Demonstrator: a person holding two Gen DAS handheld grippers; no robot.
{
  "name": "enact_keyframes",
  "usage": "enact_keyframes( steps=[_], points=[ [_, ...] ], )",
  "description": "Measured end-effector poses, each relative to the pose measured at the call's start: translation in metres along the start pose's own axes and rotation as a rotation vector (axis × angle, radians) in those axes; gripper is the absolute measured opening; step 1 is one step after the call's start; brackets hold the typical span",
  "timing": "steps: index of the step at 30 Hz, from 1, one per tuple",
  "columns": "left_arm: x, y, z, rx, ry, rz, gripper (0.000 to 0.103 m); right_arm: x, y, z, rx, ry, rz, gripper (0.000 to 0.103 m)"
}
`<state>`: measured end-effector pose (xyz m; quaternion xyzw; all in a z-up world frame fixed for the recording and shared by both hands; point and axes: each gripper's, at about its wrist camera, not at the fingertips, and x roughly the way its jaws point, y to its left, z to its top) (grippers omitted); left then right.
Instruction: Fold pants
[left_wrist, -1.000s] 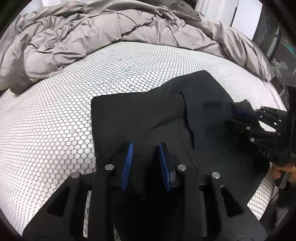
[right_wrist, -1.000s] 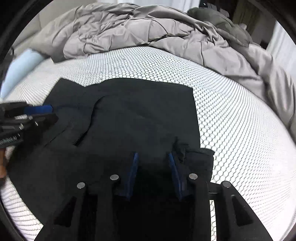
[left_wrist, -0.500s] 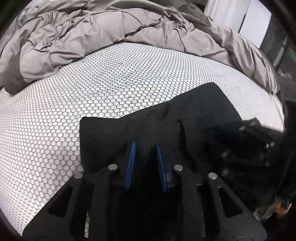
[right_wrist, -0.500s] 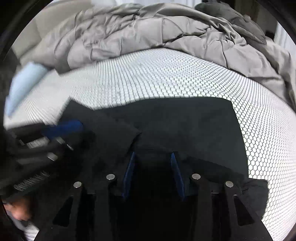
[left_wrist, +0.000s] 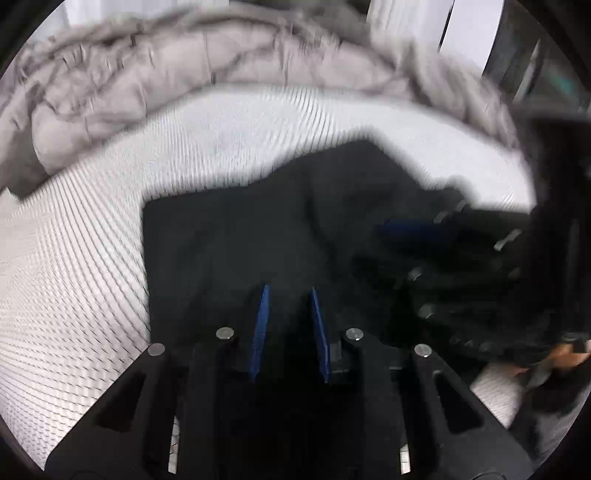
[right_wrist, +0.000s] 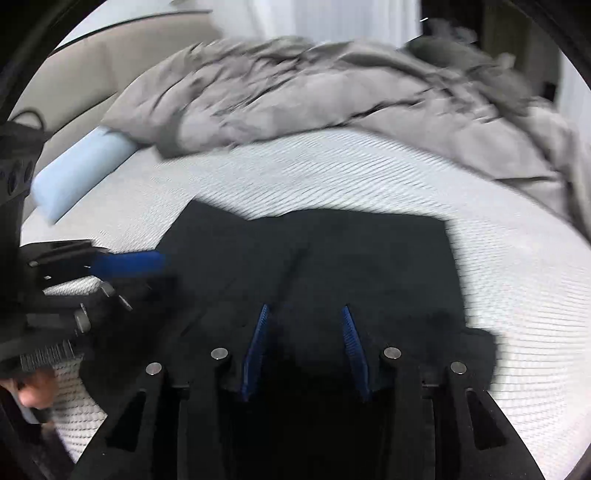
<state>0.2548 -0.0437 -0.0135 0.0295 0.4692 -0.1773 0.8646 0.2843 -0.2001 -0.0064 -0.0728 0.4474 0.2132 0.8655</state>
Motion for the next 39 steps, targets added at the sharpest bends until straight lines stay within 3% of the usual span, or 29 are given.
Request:
enact_keyframes(
  steps=[2,6,9,11,13,15,18,20,21,24,27,29,31,33,35,39],
  points=[
    [-0.002,0.005,-0.006,0.01,-0.033,-0.04,0.02,0.021,0.005,-0.008,-0.039,0.072,-0.054,0.041],
    [-0.021,0.017,-0.02,-0.029,-0.038,0.036,0.02,0.005,-0.02,-0.019,-0.055,0.075,-0.244,0.037],
    [-0.04,0.013,-0.023,-0.027,-0.082,-0.027,0.02,-0.015,-0.033,-0.025,0.009,0.031,-0.173,0.038],
    [-0.042,-0.003,-0.028,0.006,-0.092,-0.077,0.02,-0.031,-0.02,-0.023,0.011,-0.025,-0.143,0.039],
    [-0.026,-0.015,-0.032,0.057,-0.043,-0.053,0.021,-0.039,0.003,-0.026,-0.014,-0.077,-0.019,0.048],
    [-0.02,-0.018,-0.035,0.088,-0.045,-0.029,0.022,-0.029,0.023,-0.03,-0.05,-0.053,0.046,0.052],
    [-0.03,-0.006,-0.04,0.08,-0.034,-0.043,0.022,0.003,0.027,-0.038,-0.104,0.053,-0.036,0.052],
    [-0.038,0.002,-0.051,0.098,-0.045,-0.01,0.022,-0.006,0.014,-0.045,-0.104,0.043,-0.09,0.051],
    [-0.042,0.004,-0.058,0.101,-0.052,-0.001,0.022,-0.015,0.002,-0.049,-0.098,0.036,-0.149,0.041],
    [-0.047,0.013,-0.063,0.048,-0.064,0.014,0.022,-0.028,-0.028,-0.057,-0.047,-0.005,-0.085,0.038],
    [-0.066,-0.002,-0.061,0.057,-0.111,-0.032,0.023,-0.04,-0.02,-0.057,-0.068,-0.051,-0.122,0.038],
    [-0.068,-0.021,-0.06,0.104,-0.132,-0.071,0.023,-0.05,-0.002,-0.055,-0.074,-0.09,-0.029,0.038],
    [-0.053,-0.034,-0.061,0.144,-0.07,-0.097,0.023,-0.047,0.012,-0.052,-0.093,-0.088,0.045,0.039],
    [-0.038,-0.036,-0.068,0.184,-0.019,-0.057,0.023,-0.032,0.029,-0.055,-0.14,-0.036,0.088,0.039],
    [-0.044,-0.031,-0.076,0.21,-0.033,-0.064,0.023,-0.014,0.034,-0.064,-0.204,0.026,0.013,0.039],
    [-0.061,-0.01,-0.089,0.178,-0.042,-0.055,0.023,-0.034,0.003,-0.081,-0.202,0.013,-0.09,0.038]
  ],
)
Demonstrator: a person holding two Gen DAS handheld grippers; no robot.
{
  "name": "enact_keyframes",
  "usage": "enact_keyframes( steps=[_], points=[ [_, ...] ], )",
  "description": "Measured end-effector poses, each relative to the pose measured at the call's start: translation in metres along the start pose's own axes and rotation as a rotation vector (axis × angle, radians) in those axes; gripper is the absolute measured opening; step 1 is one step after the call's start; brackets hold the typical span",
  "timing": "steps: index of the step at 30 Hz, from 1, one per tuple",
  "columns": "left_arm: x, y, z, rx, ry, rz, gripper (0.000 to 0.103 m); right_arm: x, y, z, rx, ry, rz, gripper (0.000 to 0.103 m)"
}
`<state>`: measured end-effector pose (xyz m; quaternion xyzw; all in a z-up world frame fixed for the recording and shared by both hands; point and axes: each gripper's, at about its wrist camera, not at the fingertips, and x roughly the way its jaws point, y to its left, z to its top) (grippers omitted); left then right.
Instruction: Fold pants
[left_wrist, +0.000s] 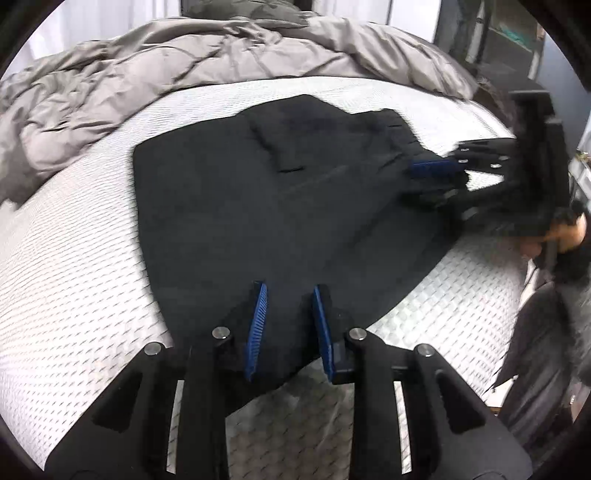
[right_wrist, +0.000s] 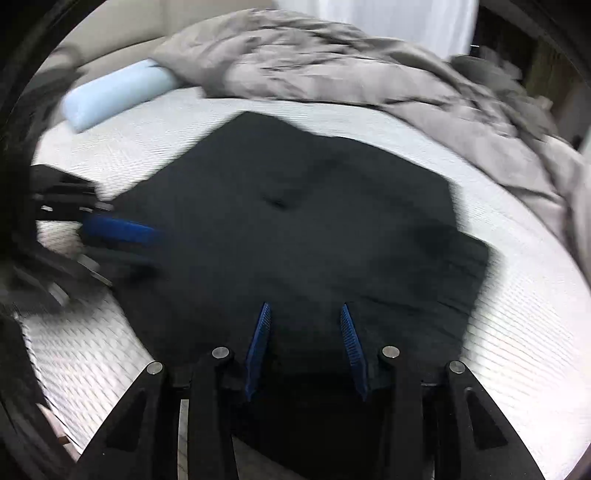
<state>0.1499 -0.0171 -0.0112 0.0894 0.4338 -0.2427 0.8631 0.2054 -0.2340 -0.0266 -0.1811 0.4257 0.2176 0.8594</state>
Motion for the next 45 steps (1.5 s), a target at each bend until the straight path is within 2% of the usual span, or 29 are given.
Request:
enact_keyframes(
  steps=[3,6,9,12,14,17,19,20,23,24,28,30,32,33,35,38,39,43,44,45],
  points=[
    [-0.008,0.003,-0.001,-0.017,-0.012,0.006,0.023,-0.016,-0.027,-0.016,0.064,-0.043,0.054,0.038],
    [-0.017,0.002,0.011,-0.061,-0.054,-0.003,0.024,-0.027,-0.034,-0.015,0.091,-0.083,0.11,0.042],
    [-0.009,-0.015,0.025,-0.066,-0.062,-0.022,0.024,-0.037,-0.041,-0.01,0.211,-0.124,0.203,0.045],
    [0.014,-0.043,0.029,0.002,0.001,-0.04,0.024,-0.031,-0.017,0.003,0.165,-0.135,0.191,0.045],
    [0.022,-0.05,0.024,0.055,0.024,-0.004,0.024,-0.017,0.007,0.011,0.088,-0.098,0.218,0.045],
    [0.015,-0.049,0.011,0.066,0.034,-0.044,0.025,0.003,0.032,0.006,-0.029,-0.017,0.122,0.044],
    [0.006,-0.042,0.002,0.075,0.033,-0.032,0.025,0.0,0.023,-0.004,-0.053,-0.012,0.056,0.044],
    [0.003,-0.037,-0.002,0.075,0.032,-0.036,0.029,-0.006,0.012,-0.009,-0.035,-0.008,0.03,0.04],
    [-0.005,-0.024,-0.003,0.04,0.023,-0.07,0.031,-0.025,-0.015,-0.024,0.009,-0.015,0.055,0.038],
    [-0.01,-0.025,0.0,0.032,0.015,-0.067,0.031,-0.032,-0.02,-0.027,0.016,-0.022,0.04,0.038],
    [-0.025,-0.026,0.024,0.005,-0.091,-0.079,0.032,-0.046,-0.033,-0.02,0.112,-0.094,0.079,0.039],
    [-0.011,-0.026,0.038,-0.032,-0.068,-0.04,0.032,-0.041,-0.031,-0.008,0.153,-0.128,0.087,0.039],
    [0.014,-0.023,0.047,-0.063,-0.011,-0.016,0.032,-0.024,-0.019,0.009,0.16,-0.109,0.091,0.039],
    [0.027,-0.02,0.048,-0.071,0.018,0.001,0.032,-0.014,-0.009,0.017,0.142,-0.098,0.102,0.039],
    [0.033,-0.015,0.047,-0.073,0.012,-0.013,0.032,0.006,0.012,0.028,0.074,-0.061,0.112,0.039],
    [0.023,-0.006,0.034,-0.052,0.02,0.014,0.033,0.026,0.021,0.023,0.006,-0.008,0.057,0.04],
    [0.018,0.0,0.026,-0.057,0.018,0.018,0.033,0.023,0.014,0.021,0.023,-0.005,0.051,0.04],
    [0.01,0.02,0.012,-0.102,0.009,0.046,0.033,-0.004,-0.027,-0.004,0.103,0.001,-0.092,0.041],
    [0.007,0.023,0.014,-0.123,0.007,0.04,0.033,-0.007,-0.033,-0.008,0.113,0.0,-0.111,0.042],
    [0.005,0.025,0.016,-0.133,0.004,0.038,0.033,-0.011,-0.038,-0.009,0.131,-0.009,-0.084,0.042]
  ],
)
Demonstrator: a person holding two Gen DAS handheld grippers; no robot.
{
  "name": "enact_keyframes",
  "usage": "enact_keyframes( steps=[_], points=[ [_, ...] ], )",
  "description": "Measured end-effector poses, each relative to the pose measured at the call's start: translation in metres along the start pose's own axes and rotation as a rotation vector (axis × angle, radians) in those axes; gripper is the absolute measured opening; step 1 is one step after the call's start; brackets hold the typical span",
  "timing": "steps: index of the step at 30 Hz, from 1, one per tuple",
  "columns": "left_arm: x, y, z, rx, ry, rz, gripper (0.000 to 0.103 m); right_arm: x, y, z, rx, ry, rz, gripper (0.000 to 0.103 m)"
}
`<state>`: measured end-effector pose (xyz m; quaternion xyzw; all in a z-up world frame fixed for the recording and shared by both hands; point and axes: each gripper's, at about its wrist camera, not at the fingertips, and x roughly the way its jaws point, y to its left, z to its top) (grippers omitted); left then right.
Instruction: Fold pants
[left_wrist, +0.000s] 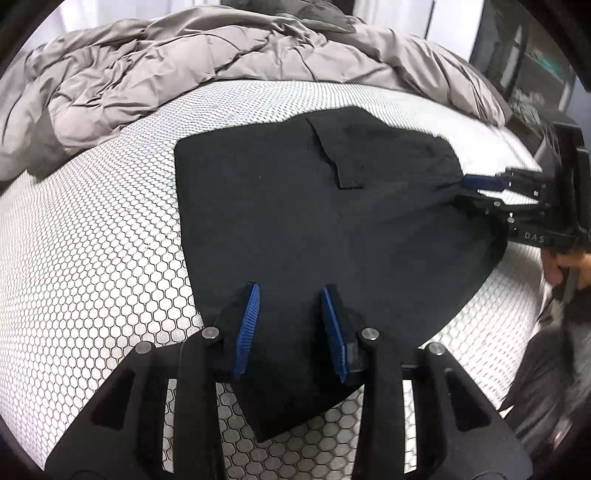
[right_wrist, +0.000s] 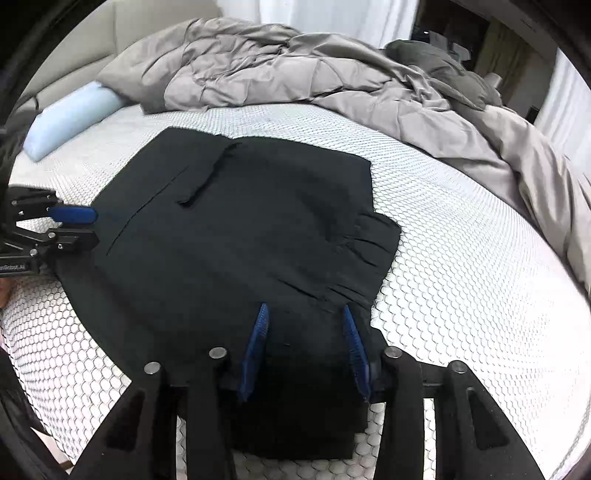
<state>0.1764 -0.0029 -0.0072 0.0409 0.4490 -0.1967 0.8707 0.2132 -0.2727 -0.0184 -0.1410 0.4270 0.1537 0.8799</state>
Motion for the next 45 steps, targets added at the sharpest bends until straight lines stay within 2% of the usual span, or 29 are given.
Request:
enact_keyframes(
  steps=[4,6,7,8,10,12,13,14,16,17,19,23,26,28,30,32,33,34,35,37,38,39,42,44,45],
  points=[
    [-0.004,-0.01,0.029,0.009,-0.063,0.002,0.033,-0.007,-0.002,0.018,0.062,-0.053,0.033,0.042],
    [0.011,-0.017,0.044,0.018,-0.042,-0.009,0.033,-0.008,0.006,0.031,0.058,-0.071,0.035,0.042],
    [0.023,-0.02,0.048,0.025,-0.013,-0.011,0.033,-0.006,0.011,0.039,0.062,-0.083,0.065,0.042],
    [0.037,-0.023,0.05,0.038,0.022,-0.004,0.033,-0.002,0.018,0.046,0.056,-0.083,0.11,0.042],
    [0.046,-0.025,0.051,0.062,0.005,0.004,0.034,0.013,0.032,0.058,0.015,-0.056,0.145,0.042],
    [0.043,-0.022,0.049,0.076,0.009,-0.021,0.034,0.031,0.047,0.062,-0.041,-0.006,0.177,0.042],
    [0.042,-0.019,0.047,0.065,0.01,-0.033,0.036,0.041,0.051,0.06,-0.064,0.03,0.169,0.042],
    [0.038,-0.011,0.043,0.046,0.009,-0.017,0.037,0.049,0.051,0.055,-0.087,0.064,0.127,0.042],
    [0.034,0.0,0.035,0.02,0.008,0.03,0.037,0.048,0.034,0.044,-0.094,0.06,0.028,0.042],
    [0.032,0.004,0.032,0.006,0.007,0.026,0.037,0.044,0.021,0.04,-0.073,0.06,0.01,0.037],
    [0.027,0.011,0.026,-0.02,0.007,0.036,0.038,0.03,-0.002,0.033,-0.014,0.043,0.07,0.036],
    [0.017,0.016,0.03,-0.035,0.009,0.078,0.038,0.013,-0.006,0.024,-0.041,0.024,0.005,0.038],
    [0.016,0.015,0.051,-0.095,-0.059,0.018,0.038,0.004,-0.003,0.03,-0.009,-0.011,0.042,0.039],
    [0.033,0.012,0.07,-0.122,-0.042,0.013,0.038,0.002,0.001,0.042,0.014,-0.047,0.075,0.047],
    [0.058,0.009,0.086,-0.122,0.006,0.028,0.038,0.008,0.015,0.057,0.017,-0.076,0.078,0.059],
    [0.073,0.005,0.09,-0.092,0.024,0.071,0.038,0.028,0.03,0.074,0.01,-0.051,0.116,0.059],
    [0.074,0.003,0.089,-0.075,0.023,0.07,0.038,0.039,0.037,0.078,0.001,-0.019,0.125,0.059],
    [0.073,0.003,0.088,-0.062,0.025,0.068,0.038,0.057,0.043,0.077,-0.017,0.051,0.109,0.059],
    [0.071,0.005,0.086,-0.059,0.017,0.074,0.038,0.073,0.046,0.073,-0.044,0.111,0.055,0.059],
    [0.066,0.014,0.08,-0.079,0.013,0.07,0.039,0.072,0.037,0.065,-0.038,0.11,0.009,0.06],
    [0.063,0.019,0.076,-0.09,0.012,0.059,0.04,0.064,0.025,0.062,-0.02,0.124,-0.045,0.052],
    [0.06,0.022,0.074,-0.096,0.015,0.056,0.04,0.057,0.017,0.06,-0.017,0.118,-0.055,0.044],
    [0.05,0.025,0.073,-0.105,0.009,0.089,0.039,0.043,0.006,0.053,0.006,0.109,-0.011,0.044],
    [0.043,0.024,0.08,-0.112,-0.032,0.104,0.04,0.034,0.012,0.059,0.01,0.072,-0.008,0.044],
    [0.045,0.025,0.086,-0.12,-0.045,0.105,0.04,0.031,0.014,0.063,0.025,0.048,0.023,0.045]
  ],
)
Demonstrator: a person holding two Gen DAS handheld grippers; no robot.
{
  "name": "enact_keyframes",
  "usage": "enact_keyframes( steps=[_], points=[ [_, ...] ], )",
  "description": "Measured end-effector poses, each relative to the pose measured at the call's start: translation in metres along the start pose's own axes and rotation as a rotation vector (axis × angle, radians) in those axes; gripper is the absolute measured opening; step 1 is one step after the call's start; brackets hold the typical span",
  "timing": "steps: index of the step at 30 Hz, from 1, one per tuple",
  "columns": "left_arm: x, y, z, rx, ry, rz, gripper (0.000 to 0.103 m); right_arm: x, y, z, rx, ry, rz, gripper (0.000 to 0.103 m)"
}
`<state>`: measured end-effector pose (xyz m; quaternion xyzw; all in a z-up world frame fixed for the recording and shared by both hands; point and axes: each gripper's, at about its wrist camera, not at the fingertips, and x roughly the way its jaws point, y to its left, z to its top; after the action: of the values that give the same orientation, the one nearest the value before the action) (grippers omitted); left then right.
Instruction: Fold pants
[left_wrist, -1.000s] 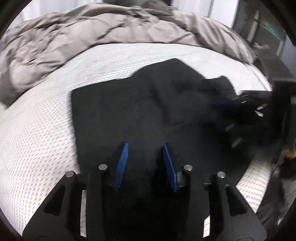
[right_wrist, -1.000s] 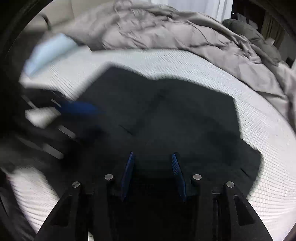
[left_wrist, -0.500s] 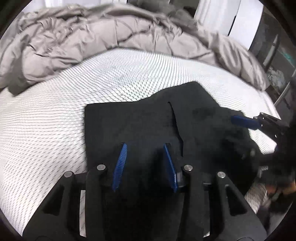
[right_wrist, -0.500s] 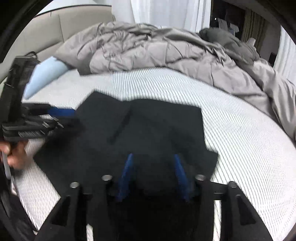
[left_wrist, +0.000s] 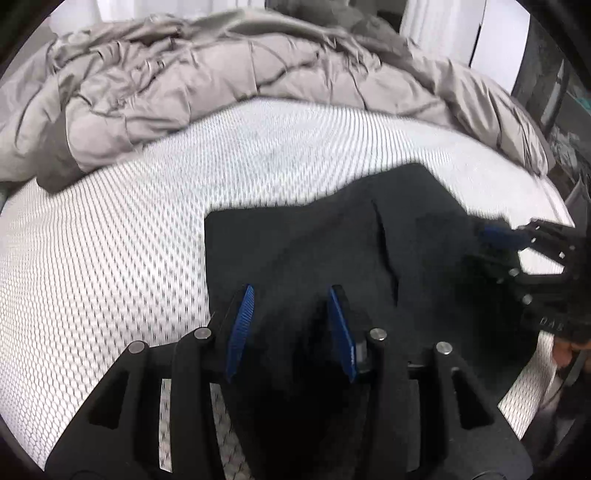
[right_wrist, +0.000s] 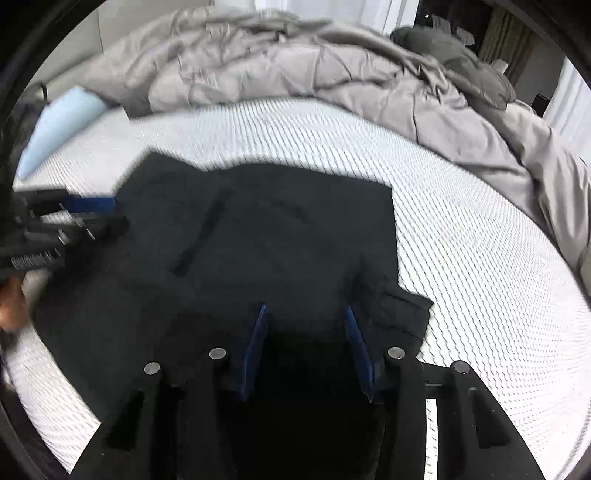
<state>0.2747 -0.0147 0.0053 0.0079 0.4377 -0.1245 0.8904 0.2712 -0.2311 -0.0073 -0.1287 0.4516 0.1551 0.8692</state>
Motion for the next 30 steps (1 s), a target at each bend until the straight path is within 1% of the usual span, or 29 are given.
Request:
enact_keyframes(
  steps=[1,2,4,5,6,7,8,9,10,11,12,13,15,16,17,18,19,20,21,22,23,25,28,29,30],
  points=[
    [0.002,0.001,0.003,-0.008,0.002,-0.004,0.039,-0.001,0.002,0.009,0.023,-0.032,0.037,0.045],
    [0.01,0.002,0.006,-0.025,0.017,-0.013,0.04,0.001,0.005,0.018,0.045,-0.054,0.035,0.045],
    [0.03,0.004,0.007,-0.058,0.063,-0.005,0.04,0.012,0.01,0.032,0.076,-0.077,0.015,0.046],
    [0.032,0.004,0.006,-0.063,0.066,-0.008,0.04,0.026,0.014,0.036,0.089,-0.044,0.017,0.046],
    [0.034,0.004,0.006,-0.057,0.065,-0.011,0.04,0.042,0.014,0.037,0.084,0.02,0.013,0.046],
    [0.032,0.004,0.007,-0.043,0.063,-0.011,0.04,0.058,0.019,0.033,0.05,0.106,-0.006,0.046],
    [0.03,0.004,0.006,-0.033,0.06,-0.009,0.04,0.062,0.021,0.03,0.013,0.108,-0.015,0.046],
    [0.028,0.007,0.004,-0.038,0.058,-0.011,0.04,0.056,0.018,0.027,-0.001,0.094,-0.034,0.046],
    [0.028,0.01,0.002,-0.049,0.059,-0.019,0.04,0.051,0.012,0.025,-0.003,0.104,-0.09,0.046],
    [0.026,0.013,0.0,-0.064,0.06,-0.019,0.04,0.041,0.001,0.02,-0.01,0.087,-0.162,0.042],
    [0.023,0.013,-0.001,-0.071,0.06,0.0,0.04,0.034,-0.008,0.015,0.012,0.071,-0.134,0.04],
    [0.02,0.013,-0.002,-0.074,0.058,0.013,0.04,0.029,-0.017,0.011,0.045,0.065,-0.085,0.04],
    [0.006,0.011,-0.004,-0.081,0.05,0.018,0.04,0.011,-0.029,0.004,0.085,0.006,-0.008,0.041],
    [-0.003,0.01,-0.005,-0.08,0.038,0.001,0.04,-0.001,-0.035,0.001,0.107,-0.03,0.037,0.042],
    [-0.017,0.005,-0.009,-0.073,0.007,-0.026,0.04,-0.014,-0.043,-0.004,0.139,-0.072,0.091,0.044],
    [-0.027,0.004,-0.016,-0.069,-0.011,-0.037,0.04,-0.028,-0.058,-0.01,0.189,-0.116,0.15,0.045],
    [-0.035,0.0,-0.021,-0.065,-0.027,-0.05,0.04,-0.035,-0.069,-0.014,0.23,-0.133,0.187,0.045],
    [-0.042,-0.006,-0.027,-0.053,-0.029,-0.063,0.04,-0.043,-0.088,-0.023,0.304,-0.149,0.246,0.046],
    [-0.047,-0.012,-0.031,-0.041,-0.03,-0.078,0.04,-0.047,-0.097,-0.029,0.348,-0.151,0.285,0.046],
    [-0.05,-0.02,-0.036,-0.027,-0.033,-0.091,0.04,-0.047,-0.109,-0.038,0.398,-0.142,0.343,0.045],
    [-0.05,-0.032,-0.04,-0.009,-0.03,-0.101,0.04,-0.045,-0.114,-0.043,0.425,-0.13,0.383,0.045],
    [-0.046,-0.058,-0.043,0.055,-0.016,-0.126,0.04,-0.04,-0.119,-0.052,0.435,-0.101,0.461,0.045],
    [-0.038,-0.095,-0.048,0.151,-0.004,-0.131,0.04,-0.035,-0.113,-0.061,0.401,-0.074,0.511,0.045],
    [-0.035,-0.107,-0.049,0.177,0.003,-0.133,0.041,-0.033,-0.109,-0.061,0.387,-0.06,0.514,0.045],
    [-0.032,-0.118,-0.052,0.189,0.013,-0.134,0.041,-0.04,-0.1,-0.072,0.379,-0.052,0.512,0.045]
  ],
)
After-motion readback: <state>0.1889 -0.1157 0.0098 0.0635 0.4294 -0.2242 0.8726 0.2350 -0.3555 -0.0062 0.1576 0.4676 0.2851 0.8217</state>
